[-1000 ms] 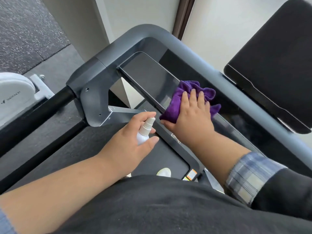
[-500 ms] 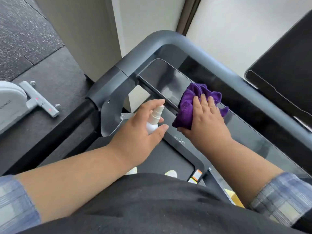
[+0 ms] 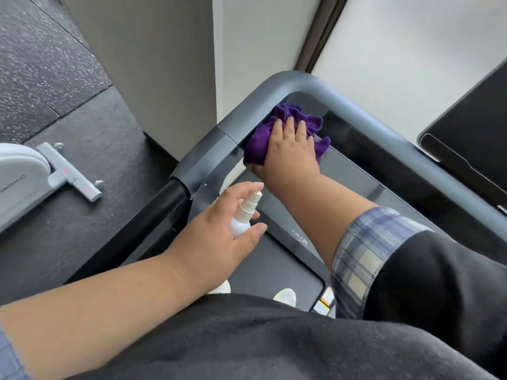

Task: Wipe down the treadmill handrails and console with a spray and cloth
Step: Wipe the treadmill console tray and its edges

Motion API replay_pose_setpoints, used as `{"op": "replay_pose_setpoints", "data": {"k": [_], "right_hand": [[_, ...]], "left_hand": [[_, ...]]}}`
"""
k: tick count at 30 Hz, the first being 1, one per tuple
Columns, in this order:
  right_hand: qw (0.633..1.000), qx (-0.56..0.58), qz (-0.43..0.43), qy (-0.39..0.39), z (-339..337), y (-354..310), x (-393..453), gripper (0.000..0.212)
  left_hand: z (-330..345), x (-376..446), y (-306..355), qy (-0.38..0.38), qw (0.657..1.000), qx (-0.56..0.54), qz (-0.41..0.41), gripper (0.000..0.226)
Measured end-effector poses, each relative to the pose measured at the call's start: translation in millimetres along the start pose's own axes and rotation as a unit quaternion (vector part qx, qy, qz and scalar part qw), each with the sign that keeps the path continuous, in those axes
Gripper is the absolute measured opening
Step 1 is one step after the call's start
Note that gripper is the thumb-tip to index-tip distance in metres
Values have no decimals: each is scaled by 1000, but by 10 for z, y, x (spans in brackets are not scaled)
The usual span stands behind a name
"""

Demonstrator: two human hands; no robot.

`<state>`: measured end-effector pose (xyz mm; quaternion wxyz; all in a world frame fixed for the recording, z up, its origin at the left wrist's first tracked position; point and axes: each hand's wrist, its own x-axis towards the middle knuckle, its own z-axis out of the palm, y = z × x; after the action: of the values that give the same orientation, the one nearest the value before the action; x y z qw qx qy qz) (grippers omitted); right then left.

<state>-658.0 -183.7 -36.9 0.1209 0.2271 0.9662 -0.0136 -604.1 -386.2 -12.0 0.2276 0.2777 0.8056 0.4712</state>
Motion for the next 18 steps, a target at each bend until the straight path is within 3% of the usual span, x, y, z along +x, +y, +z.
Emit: {"op": "replay_pose_setpoints", "data": {"k": [8,18], "right_hand": [[999,-13,23,-17,143,474,-724,107],[999,5,37,-19,-62,-79,71,118]], "left_hand": [[-57,67,153,-21,999,-2,38,56],[-140,-103,26,-6,999,30,17,54]]}}
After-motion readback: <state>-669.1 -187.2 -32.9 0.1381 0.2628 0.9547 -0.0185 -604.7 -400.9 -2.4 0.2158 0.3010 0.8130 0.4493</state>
